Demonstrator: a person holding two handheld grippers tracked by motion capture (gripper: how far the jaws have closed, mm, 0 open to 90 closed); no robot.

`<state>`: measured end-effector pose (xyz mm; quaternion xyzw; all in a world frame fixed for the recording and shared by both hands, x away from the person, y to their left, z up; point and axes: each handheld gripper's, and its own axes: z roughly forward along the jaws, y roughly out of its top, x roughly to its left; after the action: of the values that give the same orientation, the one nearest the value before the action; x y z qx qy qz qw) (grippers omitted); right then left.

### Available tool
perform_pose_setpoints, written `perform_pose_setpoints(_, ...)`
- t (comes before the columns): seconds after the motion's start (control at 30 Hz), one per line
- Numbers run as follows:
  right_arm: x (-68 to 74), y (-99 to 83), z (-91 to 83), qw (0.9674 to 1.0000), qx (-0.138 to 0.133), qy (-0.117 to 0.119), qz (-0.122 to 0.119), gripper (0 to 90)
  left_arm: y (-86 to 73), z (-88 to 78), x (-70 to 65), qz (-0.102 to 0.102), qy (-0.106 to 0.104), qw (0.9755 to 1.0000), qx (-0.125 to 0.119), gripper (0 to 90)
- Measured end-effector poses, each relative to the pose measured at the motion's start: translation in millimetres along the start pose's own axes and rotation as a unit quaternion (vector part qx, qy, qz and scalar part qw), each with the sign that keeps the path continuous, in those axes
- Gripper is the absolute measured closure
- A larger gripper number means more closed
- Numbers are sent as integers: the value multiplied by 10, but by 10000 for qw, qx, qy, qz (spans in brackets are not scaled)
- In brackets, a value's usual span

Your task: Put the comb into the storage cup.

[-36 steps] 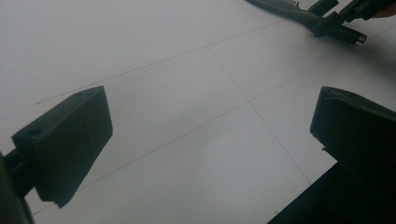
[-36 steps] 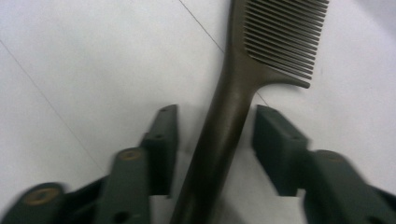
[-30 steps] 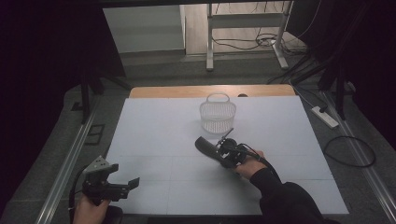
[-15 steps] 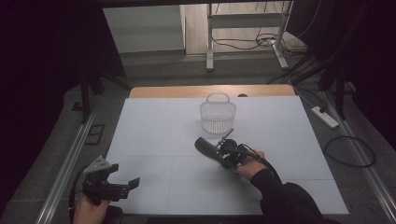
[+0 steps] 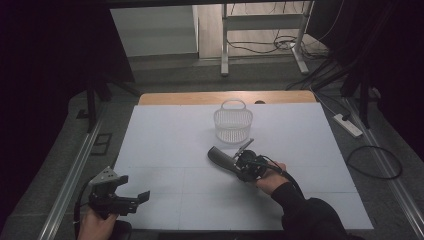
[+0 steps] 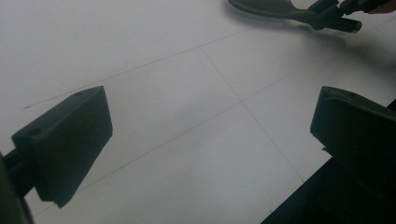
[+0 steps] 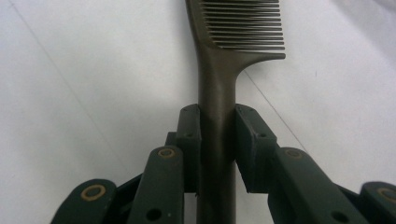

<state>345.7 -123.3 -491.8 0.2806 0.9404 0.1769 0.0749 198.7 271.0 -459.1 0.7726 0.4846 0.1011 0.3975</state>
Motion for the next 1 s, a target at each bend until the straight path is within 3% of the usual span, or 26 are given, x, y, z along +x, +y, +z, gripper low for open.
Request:
perform_pose_setpoints(0.33,31,-54,-97,9998,-202,-7,-81,724,77,45,-3,226,-63,9997,36,0)
perform_pose_setpoints(0.47,30,-75,-131,9995,-295,3,-112,724,115,71,39,223,-196,9996,4,0)
perform_pose_setpoints(0.83,51,-136,-258,9984,-539,-34,-164,724,262,162,92,336,-310,9990,17,0)
perform_pose_setpoints(1.0,55,-162,-307,9978,-623,-41,-212,724,345,235,92,414,-556,9976,0,0)
